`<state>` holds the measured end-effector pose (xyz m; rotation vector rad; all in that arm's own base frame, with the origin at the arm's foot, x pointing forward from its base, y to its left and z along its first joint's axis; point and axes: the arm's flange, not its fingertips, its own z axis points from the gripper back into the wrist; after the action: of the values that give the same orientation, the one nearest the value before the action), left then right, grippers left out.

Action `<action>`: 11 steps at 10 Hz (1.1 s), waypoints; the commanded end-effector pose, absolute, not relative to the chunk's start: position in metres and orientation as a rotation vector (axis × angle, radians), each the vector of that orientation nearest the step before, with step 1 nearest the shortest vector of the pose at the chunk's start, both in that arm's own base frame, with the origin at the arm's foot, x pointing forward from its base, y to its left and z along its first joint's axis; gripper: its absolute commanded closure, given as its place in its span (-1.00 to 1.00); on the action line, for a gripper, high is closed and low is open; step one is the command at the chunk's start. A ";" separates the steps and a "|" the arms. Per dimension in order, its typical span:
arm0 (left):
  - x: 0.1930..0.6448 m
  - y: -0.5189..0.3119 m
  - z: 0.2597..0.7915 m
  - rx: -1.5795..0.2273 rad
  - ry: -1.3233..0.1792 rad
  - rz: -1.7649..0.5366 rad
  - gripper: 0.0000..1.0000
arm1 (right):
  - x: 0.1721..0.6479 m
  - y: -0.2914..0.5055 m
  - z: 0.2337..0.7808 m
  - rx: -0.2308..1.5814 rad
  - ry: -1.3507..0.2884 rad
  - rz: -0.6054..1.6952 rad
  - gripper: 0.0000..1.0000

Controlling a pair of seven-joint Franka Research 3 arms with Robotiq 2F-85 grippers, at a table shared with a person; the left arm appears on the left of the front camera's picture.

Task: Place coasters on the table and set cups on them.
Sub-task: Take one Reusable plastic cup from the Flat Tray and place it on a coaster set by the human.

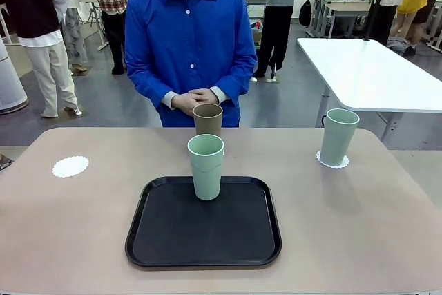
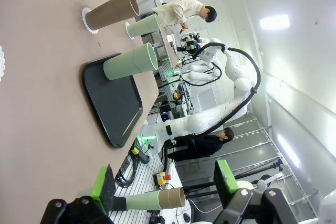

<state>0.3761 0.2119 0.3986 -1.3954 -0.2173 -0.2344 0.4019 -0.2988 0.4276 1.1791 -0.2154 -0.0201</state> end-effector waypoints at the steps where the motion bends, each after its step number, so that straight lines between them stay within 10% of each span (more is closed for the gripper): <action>1: 0.376 0.213 0.401 -1.399 -0.224 -0.241 -0.99 | 0.402 -0.299 0.428 1.173 -0.212 -0.031 -1.00; 3: 0.376 0.212 0.399 -1.395 -0.217 -0.234 -0.99 | 0.402 -0.299 0.428 1.173 -0.212 -0.031 -1.00; 11: 0.426 -0.075 0.445 -0.441 -0.290 -1.147 -0.99 | 0.402 -0.299 0.428 1.173 -0.212 -0.031 -1.00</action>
<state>0.4241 -0.0725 0.4718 -0.5253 -0.2824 -1.1135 0.4015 -0.2998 0.4273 1.1786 -0.2164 -0.0223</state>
